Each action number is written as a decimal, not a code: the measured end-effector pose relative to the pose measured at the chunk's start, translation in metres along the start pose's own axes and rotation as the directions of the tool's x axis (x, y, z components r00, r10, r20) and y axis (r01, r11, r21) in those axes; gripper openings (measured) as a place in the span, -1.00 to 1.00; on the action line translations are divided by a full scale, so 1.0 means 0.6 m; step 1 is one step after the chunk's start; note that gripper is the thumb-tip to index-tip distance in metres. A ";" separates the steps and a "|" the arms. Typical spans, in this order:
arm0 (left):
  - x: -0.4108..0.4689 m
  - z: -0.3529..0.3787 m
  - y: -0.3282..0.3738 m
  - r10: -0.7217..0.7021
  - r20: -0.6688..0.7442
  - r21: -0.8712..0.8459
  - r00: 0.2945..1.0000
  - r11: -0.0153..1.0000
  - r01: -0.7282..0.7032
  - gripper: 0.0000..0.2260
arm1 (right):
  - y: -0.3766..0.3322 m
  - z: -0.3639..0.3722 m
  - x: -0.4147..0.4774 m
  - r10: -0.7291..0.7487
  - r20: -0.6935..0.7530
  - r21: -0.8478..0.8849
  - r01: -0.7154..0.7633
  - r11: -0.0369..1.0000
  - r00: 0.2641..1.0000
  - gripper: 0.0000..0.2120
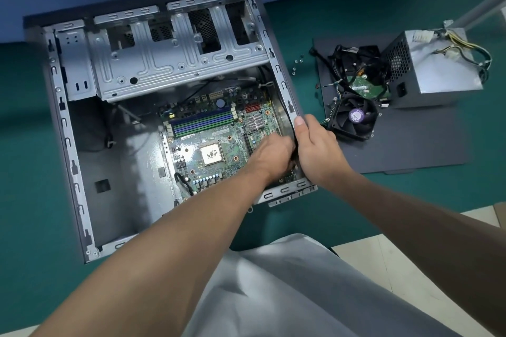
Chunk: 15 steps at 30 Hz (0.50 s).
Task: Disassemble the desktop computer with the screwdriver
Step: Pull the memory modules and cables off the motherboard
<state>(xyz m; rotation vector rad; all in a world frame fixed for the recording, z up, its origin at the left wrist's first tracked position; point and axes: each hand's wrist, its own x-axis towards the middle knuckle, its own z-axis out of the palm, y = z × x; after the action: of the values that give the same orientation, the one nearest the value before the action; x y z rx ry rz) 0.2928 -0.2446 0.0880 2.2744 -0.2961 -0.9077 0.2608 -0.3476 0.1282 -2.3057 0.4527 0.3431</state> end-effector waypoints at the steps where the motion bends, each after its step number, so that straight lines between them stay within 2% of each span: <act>1: -0.004 -0.002 0.001 0.025 0.012 0.010 1.000 1.000 -0.025 -0.72 | 0.000 0.000 0.000 0.000 0.003 0.001 0.000 1.000 1.000 -0.69; 3: -0.006 -0.004 0.001 0.061 0.014 0.053 0.998 0.997 -0.061 -0.70 | 0.000 0.000 0.000 -0.003 0.002 0.005 0.003 1.000 1.000 -0.69; 7: -0.005 -0.014 0.001 0.034 -0.156 0.029 0.987 0.999 -0.030 -0.80 | -0.002 -0.001 0.000 -0.018 -0.004 -0.012 0.018 1.000 1.000 -0.68; 9: -0.006 -0.016 0.000 0.032 -0.164 0.037 0.986 0.999 -0.026 -0.84 | -0.002 0.000 -0.001 -0.034 -0.002 -0.014 0.034 0.999 0.999 -0.68; 12: -0.013 -0.026 -0.001 0.054 -0.185 0.087 0.981 0.995 -0.039 -0.83 | -0.002 -0.001 0.001 -0.051 -0.019 0.004 0.051 0.999 0.999 -0.68; 15: -0.027 -0.052 -0.020 0.082 -0.295 0.160 0.952 0.986 -0.035 -0.86 | 0.001 0.000 0.000 -0.056 -0.006 -0.002 0.056 0.998 0.998 -0.68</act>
<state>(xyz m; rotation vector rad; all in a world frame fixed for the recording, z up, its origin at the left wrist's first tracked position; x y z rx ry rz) 0.3017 -0.2127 0.1057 2.4902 -0.3035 -0.5110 0.2607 -0.3482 0.1279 -2.3172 0.3905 0.3099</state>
